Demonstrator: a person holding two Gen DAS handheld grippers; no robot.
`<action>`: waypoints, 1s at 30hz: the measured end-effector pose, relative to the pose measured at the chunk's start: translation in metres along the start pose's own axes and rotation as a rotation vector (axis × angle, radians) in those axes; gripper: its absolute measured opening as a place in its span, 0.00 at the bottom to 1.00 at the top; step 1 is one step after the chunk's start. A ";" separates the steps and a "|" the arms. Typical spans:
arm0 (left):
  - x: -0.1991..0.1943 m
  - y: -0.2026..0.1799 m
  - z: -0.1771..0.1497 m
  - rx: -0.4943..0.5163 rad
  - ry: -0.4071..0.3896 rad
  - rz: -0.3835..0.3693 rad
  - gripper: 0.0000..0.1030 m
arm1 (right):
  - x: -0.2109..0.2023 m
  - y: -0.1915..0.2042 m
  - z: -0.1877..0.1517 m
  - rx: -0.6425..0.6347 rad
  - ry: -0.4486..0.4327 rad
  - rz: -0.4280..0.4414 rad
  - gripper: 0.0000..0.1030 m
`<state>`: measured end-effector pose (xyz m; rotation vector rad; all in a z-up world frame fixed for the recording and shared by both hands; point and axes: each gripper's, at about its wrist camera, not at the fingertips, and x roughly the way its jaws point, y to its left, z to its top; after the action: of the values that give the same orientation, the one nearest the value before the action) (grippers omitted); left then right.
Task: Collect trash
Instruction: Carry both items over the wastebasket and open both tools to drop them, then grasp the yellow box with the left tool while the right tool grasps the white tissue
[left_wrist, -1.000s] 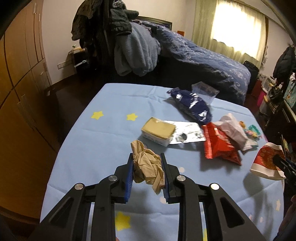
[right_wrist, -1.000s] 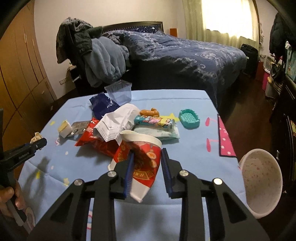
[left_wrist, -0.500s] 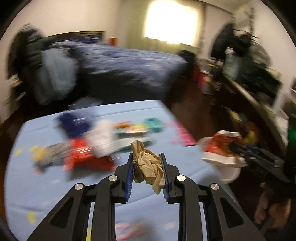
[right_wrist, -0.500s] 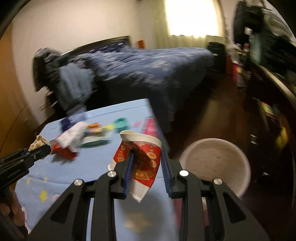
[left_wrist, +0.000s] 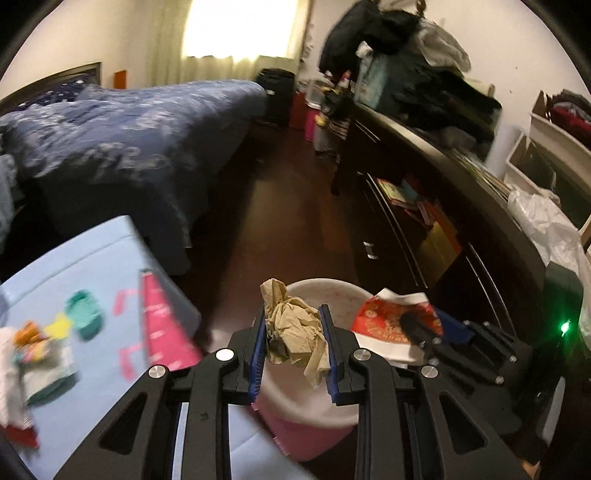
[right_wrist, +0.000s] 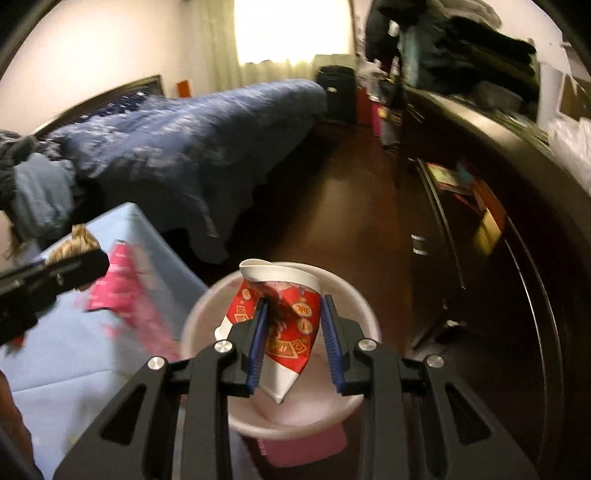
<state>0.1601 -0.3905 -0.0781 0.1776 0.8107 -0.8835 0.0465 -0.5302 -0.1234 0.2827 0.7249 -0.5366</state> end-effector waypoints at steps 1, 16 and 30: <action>0.013 -0.006 0.002 0.009 0.017 -0.014 0.27 | 0.007 -0.006 -0.001 0.012 0.008 -0.005 0.29; 0.056 -0.019 0.010 -0.015 0.035 -0.006 0.78 | 0.030 -0.035 -0.010 0.069 0.036 0.017 0.34; -0.078 0.047 -0.038 -0.053 -0.083 0.304 0.83 | -0.078 0.045 -0.013 -0.044 -0.098 0.231 0.63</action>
<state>0.1454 -0.2946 -0.0587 0.2095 0.7069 -0.5790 0.0153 -0.4588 -0.0758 0.2929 0.5992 -0.3125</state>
